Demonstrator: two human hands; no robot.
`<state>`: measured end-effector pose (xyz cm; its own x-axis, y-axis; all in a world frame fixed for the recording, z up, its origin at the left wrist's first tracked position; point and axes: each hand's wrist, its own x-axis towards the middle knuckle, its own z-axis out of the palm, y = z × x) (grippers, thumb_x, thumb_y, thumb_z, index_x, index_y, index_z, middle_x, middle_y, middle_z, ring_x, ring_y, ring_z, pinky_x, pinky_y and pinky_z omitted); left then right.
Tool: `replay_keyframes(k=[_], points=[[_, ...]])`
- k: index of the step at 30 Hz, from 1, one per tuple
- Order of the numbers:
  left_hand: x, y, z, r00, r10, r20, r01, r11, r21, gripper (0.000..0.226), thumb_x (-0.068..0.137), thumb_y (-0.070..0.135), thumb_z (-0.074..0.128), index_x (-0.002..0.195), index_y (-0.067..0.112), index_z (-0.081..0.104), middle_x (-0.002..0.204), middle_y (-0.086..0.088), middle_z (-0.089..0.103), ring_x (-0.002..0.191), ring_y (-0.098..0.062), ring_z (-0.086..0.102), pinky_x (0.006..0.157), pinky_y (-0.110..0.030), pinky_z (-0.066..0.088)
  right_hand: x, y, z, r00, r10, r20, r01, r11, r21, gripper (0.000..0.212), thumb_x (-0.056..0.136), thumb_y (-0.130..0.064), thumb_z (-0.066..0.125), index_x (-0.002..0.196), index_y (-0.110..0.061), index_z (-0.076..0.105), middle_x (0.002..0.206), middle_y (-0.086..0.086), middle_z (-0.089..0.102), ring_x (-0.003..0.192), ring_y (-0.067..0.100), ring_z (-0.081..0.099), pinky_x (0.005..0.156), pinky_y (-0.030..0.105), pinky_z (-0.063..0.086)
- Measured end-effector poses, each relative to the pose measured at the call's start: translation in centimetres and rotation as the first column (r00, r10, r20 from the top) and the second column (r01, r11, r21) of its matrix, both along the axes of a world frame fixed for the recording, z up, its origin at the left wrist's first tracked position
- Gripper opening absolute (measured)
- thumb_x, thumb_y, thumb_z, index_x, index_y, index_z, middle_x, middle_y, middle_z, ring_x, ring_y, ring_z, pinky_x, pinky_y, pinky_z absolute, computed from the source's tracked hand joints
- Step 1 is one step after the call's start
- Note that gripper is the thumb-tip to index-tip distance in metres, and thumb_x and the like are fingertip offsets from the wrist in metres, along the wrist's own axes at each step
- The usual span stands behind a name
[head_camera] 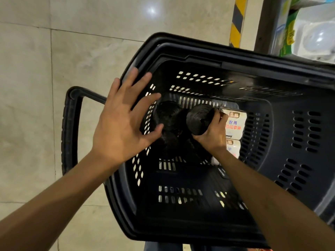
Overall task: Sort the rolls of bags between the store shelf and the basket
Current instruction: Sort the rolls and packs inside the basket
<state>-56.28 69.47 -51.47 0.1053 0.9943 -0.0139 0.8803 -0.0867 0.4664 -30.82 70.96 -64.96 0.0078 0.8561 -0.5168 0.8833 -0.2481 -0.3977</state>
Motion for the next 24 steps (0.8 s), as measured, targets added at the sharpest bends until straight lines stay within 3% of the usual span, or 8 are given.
replay_keyframes(k=[3,13,24], points=[[0.0,0.0,-0.1,1.000,0.007,0.027,-0.007,1.000,0.019,0.050,0.078,0.041,0.062,0.119,0.014,0.054,0.144,-0.013,0.040,0.141,-0.031,0.022,0.118,-0.033,0.002,-1.0,-0.3,-1.3,0.999,-0.034,0.017,0.034,0.999,0.000,0.115,0.057,-0.034,0.089,0.143,-0.002,0.021,0.135,0.019,0.026,0.127,0.034,0.035,0.106,0.043,0.040],[-0.3,0.0,-0.3,1.000,-0.012,0.009,0.012,1.000,0.011,0.049,0.078,0.041,0.062,0.119,0.017,0.051,0.146,-0.013,0.038,0.141,-0.031,0.021,0.118,-0.031,0.001,-1.5,-0.1,-3.5,0.999,-0.038,0.024,0.042,0.983,-0.181,0.126,0.057,-0.022,0.090,0.148,-0.008,0.005,0.151,0.015,0.007,0.141,0.032,0.020,0.115,0.041,0.026],[0.0,-0.1,0.0,0.999,-0.046,-0.015,0.046,0.999,0.025,0.050,0.079,0.041,0.062,0.119,0.012,0.053,0.146,-0.015,0.038,0.141,-0.032,0.020,0.117,-0.040,0.007,-0.3,-1.4,-2.6,1.000,-0.001,0.021,0.005,0.981,-0.192,0.112,0.071,-0.032,0.081,0.150,-0.015,0.004,0.154,0.012,0.014,0.141,0.030,0.023,0.113,0.045,0.030]])
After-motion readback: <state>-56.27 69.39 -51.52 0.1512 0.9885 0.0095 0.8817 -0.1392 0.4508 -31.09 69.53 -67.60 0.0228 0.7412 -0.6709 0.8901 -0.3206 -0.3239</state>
